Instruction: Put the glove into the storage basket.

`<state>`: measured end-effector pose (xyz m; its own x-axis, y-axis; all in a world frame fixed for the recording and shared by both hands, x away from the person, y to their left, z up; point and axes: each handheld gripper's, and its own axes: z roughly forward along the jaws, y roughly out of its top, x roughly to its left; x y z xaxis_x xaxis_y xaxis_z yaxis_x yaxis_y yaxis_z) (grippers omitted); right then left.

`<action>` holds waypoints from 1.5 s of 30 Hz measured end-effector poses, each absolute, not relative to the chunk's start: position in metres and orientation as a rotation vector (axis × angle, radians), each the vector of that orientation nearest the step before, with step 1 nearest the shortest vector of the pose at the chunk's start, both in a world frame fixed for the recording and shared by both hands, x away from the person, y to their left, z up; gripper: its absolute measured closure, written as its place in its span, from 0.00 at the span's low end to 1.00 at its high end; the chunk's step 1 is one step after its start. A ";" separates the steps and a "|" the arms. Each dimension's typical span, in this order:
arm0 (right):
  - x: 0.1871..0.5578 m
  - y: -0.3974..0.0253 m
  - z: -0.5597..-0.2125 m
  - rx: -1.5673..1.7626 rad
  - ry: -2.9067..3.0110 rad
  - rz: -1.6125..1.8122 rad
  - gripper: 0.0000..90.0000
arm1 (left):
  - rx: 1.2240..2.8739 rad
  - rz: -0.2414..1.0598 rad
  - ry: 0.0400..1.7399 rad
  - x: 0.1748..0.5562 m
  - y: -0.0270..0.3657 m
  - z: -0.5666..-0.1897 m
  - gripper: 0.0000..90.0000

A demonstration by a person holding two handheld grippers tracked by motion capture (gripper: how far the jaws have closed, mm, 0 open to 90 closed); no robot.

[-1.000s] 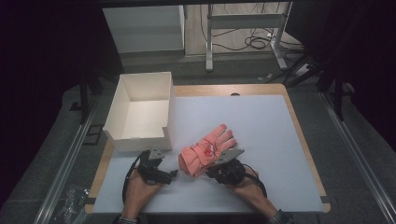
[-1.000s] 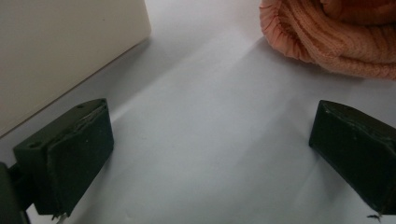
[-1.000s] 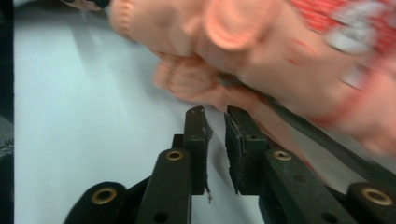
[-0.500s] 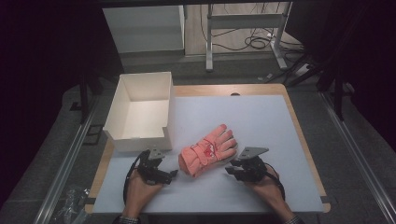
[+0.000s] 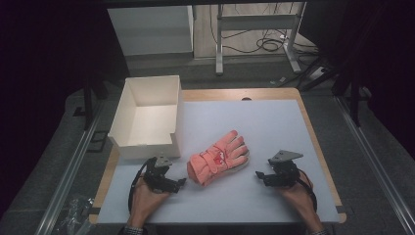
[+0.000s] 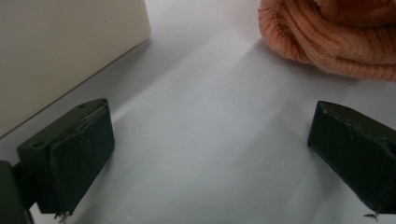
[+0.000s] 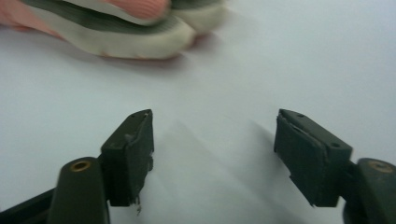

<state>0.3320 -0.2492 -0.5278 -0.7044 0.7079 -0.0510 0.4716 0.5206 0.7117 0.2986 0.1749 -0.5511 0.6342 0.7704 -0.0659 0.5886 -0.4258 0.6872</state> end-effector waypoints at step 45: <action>0.337 -0.261 -0.532 1.040 2.367 0.981 0.19 | 2.451 0.134 0.750 0.346 0.067 -0.476 0.00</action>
